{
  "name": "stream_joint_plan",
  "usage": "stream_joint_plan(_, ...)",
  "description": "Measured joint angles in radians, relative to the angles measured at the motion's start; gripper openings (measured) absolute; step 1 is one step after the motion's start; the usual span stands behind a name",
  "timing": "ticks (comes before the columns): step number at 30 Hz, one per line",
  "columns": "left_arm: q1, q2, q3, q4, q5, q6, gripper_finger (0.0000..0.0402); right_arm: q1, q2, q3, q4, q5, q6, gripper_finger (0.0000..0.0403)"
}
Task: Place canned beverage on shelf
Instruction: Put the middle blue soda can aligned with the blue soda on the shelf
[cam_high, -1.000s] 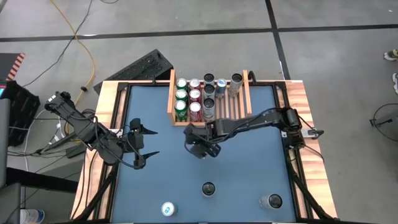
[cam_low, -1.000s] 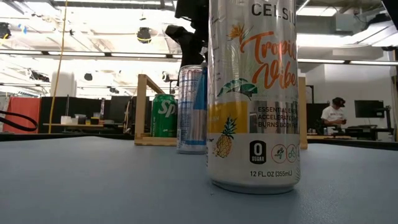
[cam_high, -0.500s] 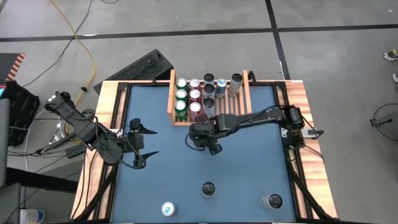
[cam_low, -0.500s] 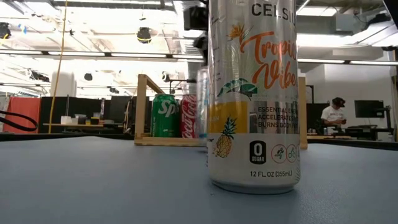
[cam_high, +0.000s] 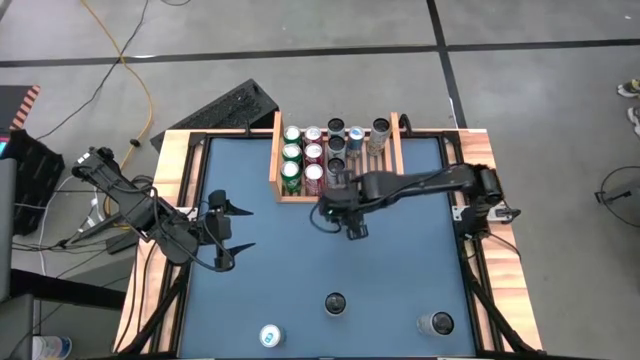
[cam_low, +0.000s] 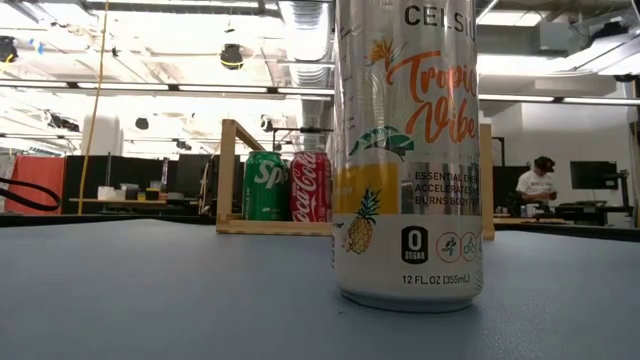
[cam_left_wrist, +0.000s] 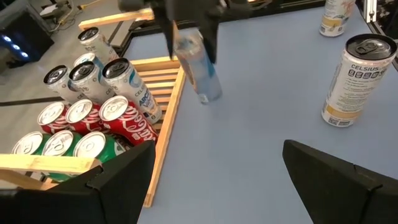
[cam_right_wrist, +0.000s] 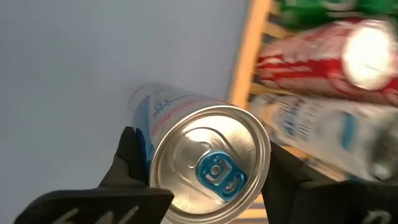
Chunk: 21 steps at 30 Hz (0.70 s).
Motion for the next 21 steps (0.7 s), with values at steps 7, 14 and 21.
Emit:
stream_joint_plan(7,0.000,0.000,0.000,0.000,0.001,-0.005,0.0341,-0.087,-0.127,0.001,-0.061,0.026,0.049,0.0152)
stream_joint_plan(14,0.000,0.000,0.000,0.001,0.003,-0.005,0.0341,-0.223,-0.166,0.000,-0.119,0.120,0.034,0.0152)
stream_joint_plan(21,0.000,0.000,0.000,0.002,0.003,-0.010,0.0341,-0.347,-0.089,0.001,-0.085,0.101,-0.028,0.0152)
